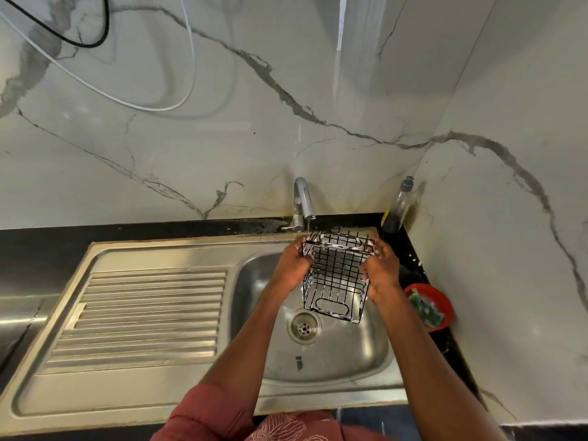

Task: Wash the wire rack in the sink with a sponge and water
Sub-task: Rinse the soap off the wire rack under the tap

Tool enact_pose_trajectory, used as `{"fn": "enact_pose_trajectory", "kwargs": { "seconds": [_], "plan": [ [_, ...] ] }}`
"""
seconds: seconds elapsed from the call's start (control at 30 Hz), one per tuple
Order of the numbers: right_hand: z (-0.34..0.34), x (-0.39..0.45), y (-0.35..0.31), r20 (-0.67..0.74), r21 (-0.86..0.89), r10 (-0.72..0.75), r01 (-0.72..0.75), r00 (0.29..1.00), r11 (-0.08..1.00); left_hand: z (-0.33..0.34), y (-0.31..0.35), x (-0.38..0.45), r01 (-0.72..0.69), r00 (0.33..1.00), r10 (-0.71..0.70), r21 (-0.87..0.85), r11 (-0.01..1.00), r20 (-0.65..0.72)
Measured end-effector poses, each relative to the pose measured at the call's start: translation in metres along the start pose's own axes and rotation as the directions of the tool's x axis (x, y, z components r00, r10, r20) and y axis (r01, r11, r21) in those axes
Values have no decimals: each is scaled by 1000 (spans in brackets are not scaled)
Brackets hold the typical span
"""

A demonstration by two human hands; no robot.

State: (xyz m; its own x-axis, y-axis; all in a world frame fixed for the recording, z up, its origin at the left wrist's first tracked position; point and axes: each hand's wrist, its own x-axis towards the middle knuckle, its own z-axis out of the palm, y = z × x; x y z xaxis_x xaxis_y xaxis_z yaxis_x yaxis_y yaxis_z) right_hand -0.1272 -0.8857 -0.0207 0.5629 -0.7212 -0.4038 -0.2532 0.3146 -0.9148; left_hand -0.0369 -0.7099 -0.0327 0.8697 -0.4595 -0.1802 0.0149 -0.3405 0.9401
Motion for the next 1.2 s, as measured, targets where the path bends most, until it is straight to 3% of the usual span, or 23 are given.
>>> {"fn": "enact_pose_trajectory", "kwargs": {
  "seconds": [0.17, 0.47, 0.87, 1.2],
  "plan": [
    [6, 0, -1, -24, 89, 13, -10, 1000, 996, -6, 0, -2, 45, 998, -48, -119, 992, -26],
    [5, 3, -4, 64, 18, -24, 23, 998, 1000, -4, -6, 4, 165, 984, -178, -249, 954, -28],
    [12, 4, -6, 182, 14, -25, 22, 983, 1000, -10, -10, -4, 135, 985, -152, -187, 973, -79],
    [12, 6, 6, 37, 103, -46, 42, 998, 994, -4, -22, -4, 179, 982, -187, -316, 932, 3]
  ]
}}
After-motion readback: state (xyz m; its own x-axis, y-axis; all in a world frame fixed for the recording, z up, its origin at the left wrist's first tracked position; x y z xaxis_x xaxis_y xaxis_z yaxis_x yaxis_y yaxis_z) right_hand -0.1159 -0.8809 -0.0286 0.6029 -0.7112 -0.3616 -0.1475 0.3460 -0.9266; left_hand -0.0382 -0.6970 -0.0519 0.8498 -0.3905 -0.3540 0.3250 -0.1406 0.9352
